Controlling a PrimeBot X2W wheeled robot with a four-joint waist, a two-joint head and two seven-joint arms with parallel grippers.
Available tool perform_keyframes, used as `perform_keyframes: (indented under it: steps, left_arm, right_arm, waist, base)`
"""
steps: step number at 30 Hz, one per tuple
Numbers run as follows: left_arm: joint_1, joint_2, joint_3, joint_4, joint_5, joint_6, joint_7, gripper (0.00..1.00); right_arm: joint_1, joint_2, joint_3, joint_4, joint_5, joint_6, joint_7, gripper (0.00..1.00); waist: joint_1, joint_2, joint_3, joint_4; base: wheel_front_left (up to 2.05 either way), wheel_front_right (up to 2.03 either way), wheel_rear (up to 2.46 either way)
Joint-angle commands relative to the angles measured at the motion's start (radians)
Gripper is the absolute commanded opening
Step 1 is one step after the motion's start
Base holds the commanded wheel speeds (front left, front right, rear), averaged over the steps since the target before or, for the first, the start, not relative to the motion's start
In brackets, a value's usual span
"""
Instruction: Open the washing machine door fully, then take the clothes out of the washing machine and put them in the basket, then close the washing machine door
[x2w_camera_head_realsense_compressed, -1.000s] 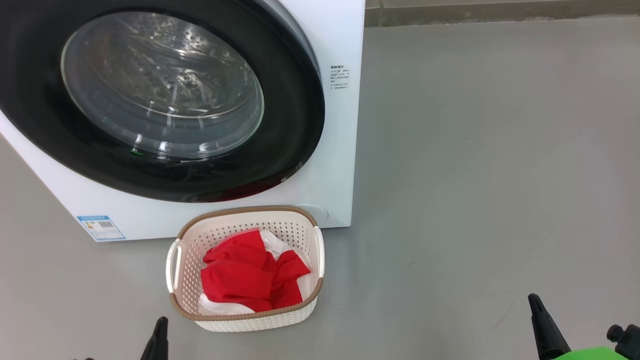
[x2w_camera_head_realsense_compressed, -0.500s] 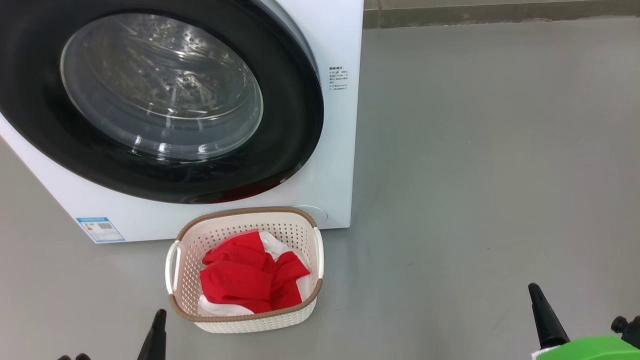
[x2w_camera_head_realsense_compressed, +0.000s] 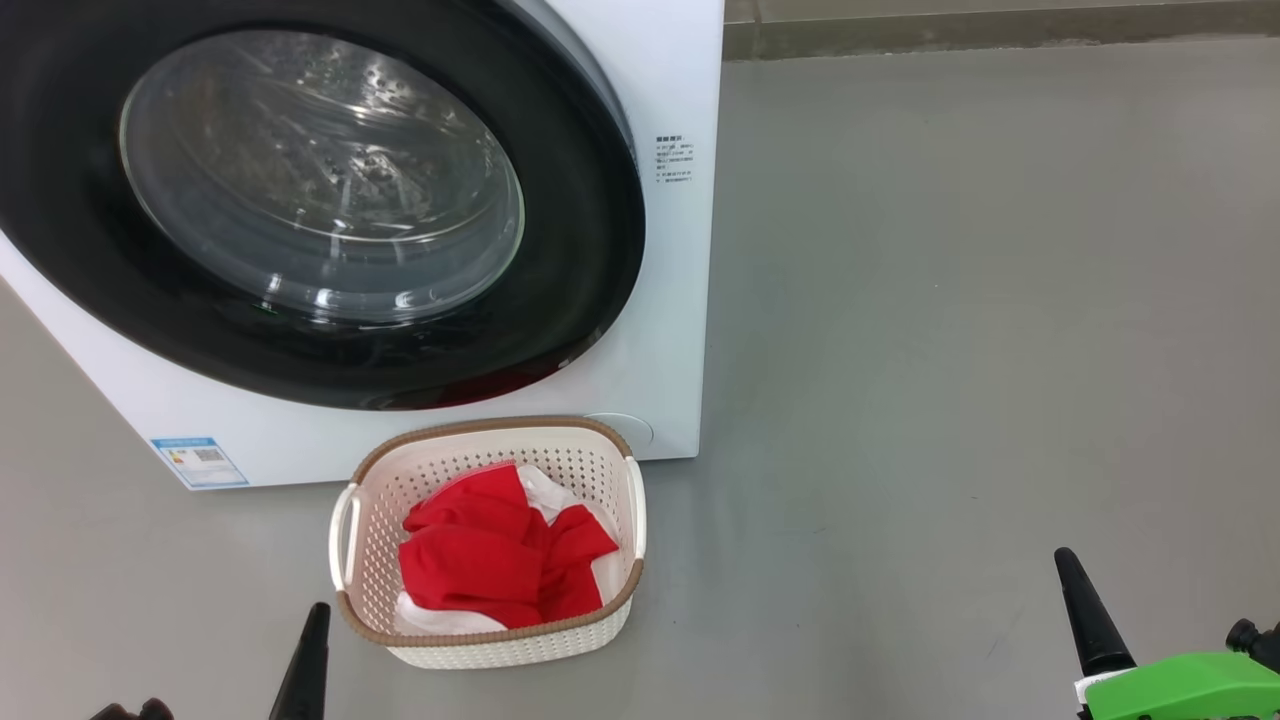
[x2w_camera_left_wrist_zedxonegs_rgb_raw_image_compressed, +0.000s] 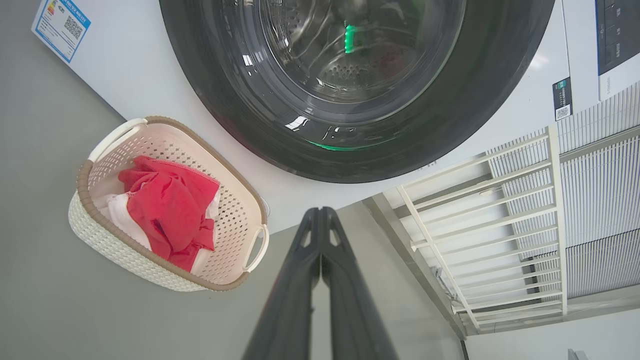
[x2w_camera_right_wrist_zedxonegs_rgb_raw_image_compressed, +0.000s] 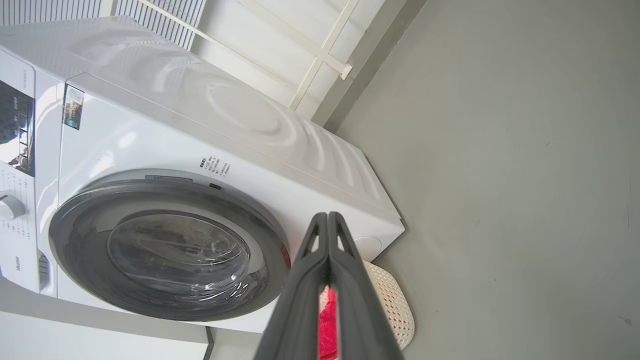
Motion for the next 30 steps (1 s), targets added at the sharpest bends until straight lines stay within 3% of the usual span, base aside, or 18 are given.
perform_keyframes:
  steps: [1, 30]
  left_arm:
    - [-0.043, 0.007, 0.028, -0.029, -0.030, -0.005, 0.009, 0.00]
    - [-0.082, 0.004, 0.050, -0.038, -0.328, -0.006, 0.090, 0.00]
  right_arm:
    - [-0.051, -0.009, 0.005, -0.030, 0.026, -0.001, 0.009, 0.00]
    - [-0.120, -0.004, -0.010, -0.038, 0.289, -0.001, 0.092, 0.00]
  waist:
    - [-0.0001, 0.0000, 0.000, 0.000]
    - [-0.0001, 0.0000, -0.007, -0.006]
  base:
    - [0.00, 0.00, 0.00]
    - [0.00, 0.00, 0.00]
